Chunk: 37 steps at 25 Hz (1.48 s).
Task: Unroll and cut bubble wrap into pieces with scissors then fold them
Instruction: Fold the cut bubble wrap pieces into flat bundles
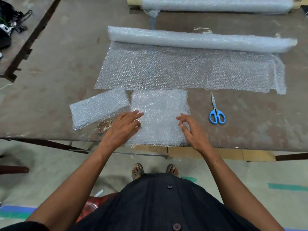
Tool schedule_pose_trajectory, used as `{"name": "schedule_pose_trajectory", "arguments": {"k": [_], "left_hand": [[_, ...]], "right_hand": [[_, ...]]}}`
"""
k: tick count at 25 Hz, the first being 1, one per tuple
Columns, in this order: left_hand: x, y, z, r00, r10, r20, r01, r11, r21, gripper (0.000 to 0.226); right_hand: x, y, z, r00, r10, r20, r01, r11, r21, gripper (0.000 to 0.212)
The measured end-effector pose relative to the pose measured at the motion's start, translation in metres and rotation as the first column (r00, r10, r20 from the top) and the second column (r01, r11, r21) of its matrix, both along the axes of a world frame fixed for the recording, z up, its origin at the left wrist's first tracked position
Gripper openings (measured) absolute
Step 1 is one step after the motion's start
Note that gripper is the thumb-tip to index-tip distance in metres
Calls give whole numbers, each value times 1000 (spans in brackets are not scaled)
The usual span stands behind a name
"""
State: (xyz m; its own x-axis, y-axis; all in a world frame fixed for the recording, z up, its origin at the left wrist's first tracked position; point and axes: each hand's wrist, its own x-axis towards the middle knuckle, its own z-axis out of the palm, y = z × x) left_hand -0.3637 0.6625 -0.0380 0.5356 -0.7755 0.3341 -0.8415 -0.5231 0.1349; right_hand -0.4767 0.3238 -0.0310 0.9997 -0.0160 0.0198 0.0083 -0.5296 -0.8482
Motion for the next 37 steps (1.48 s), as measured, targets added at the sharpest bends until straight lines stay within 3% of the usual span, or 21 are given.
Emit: {"name": "schedule_pose_trajectory", "arguments": {"k": [7,12,16,20,22,25,28,31,37], "left_hand": [[-6,10,-7,982,-95,-165,106,993,58,10],[-8,11,-11,979,-100,-177,117,989,88,11],[-12,4,2,970,32,-239,-15,997,71,37],[-10,-35,17,948,78,-308,-102,993,-63,45],[-9,-58,13,940,83,-331,-86,996,7,55],[-12,-67,-10,917,193,-348,-114,965,235,71],[-2,-55,-16,891,288,-351,-179,933,313,92],[20,-49,-6,910,272,-312,-159,926,343,106],[44,-45,2,858,308,-411,-193,935,298,79]], "right_hand": [[-11,0,-12,993,73,93,-57,984,-166,17],[-24,4,-25,987,78,144,-32,955,-295,12],[-28,5,-25,981,85,172,25,834,-551,18],[-6,30,-8,982,-45,183,141,823,-551,39],[12,51,-3,995,23,95,39,799,-600,49],[23,65,-17,994,76,-72,-105,773,-626,59],[25,55,-19,998,-44,-54,2,793,-609,50],[35,42,-12,997,-71,2,54,736,-675,45],[58,32,8,991,-79,-109,-11,758,-652,23]]}}
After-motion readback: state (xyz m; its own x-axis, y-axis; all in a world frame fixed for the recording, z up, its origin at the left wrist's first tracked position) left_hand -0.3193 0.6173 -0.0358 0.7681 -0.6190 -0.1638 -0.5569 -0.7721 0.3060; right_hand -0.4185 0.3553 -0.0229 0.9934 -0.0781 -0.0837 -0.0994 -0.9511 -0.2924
